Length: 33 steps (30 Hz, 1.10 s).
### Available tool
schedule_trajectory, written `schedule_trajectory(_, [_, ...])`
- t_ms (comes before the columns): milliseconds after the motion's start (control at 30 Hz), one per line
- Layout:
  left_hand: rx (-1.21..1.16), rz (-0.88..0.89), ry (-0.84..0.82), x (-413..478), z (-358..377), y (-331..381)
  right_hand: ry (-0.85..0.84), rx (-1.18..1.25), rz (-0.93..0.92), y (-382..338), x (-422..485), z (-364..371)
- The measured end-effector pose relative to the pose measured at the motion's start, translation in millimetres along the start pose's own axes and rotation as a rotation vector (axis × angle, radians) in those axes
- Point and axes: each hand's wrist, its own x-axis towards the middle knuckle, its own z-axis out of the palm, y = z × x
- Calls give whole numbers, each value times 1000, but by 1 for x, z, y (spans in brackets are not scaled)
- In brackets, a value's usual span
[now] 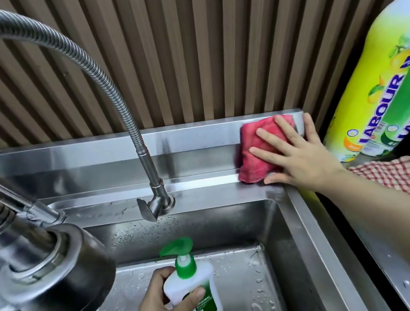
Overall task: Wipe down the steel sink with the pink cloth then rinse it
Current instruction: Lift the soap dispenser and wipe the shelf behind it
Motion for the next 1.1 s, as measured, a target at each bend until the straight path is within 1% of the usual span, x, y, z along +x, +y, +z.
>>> schedule_trajectory(67, [14, -2, -14, -2, 0, -1, 34, 30, -24, -13, 13, 1])
schedule_trajectory(233, [-2, 0, 21, -3, -7, -2, 121, 125, -211, -89, 90, -7])
schedule_trajectory(333, [22, 13, 48, -3, -15, -3, 105, 162, -241, -129, 130, -27])
schedule_trajectory(433, [27, 7, 76, -3, -22, -8, 48, 162, -226, -151, 147, -35])
schedule_trajectory(600, [-9, -12, 70, -4, -22, -10, 24, 178, -218, -139, 137, -33])
schedule_trajectory(800, [-43, -2, 34, -7, -13, 1, 59, 190, -179, -103, 78, -26])
schedule_trajectory(867, [-56, 4, 17, -10, -12, 2, 80, 201, -121, -101, 62, -26])
schedule_trajectory(933, [-50, 11, -15, -14, -13, 3, 99, 297, 17, -101, 54, -25])
schedule_trajectory(967, [-59, 9, -23, -16, -14, 3, 61, 408, 96, -101, 53, -28])
schedule_trajectory(1000, [-72, 1, -27, -18, -15, 2, -26, 563, 162, -104, 54, -35])
schedule_trajectory(1033, [-75, -6, -30, -18, -16, 1, -146, 716, 215, -110, 56, -41])
schedule_trajectory(1067, [-70, -10, -29, -19, -17, 0, -302, 840, 236, -119, 58, -45])
schedule_trajectory(1100, [-65, -10, -27, -19, -17, -1, -440, 913, 219, -130, 60, -49])
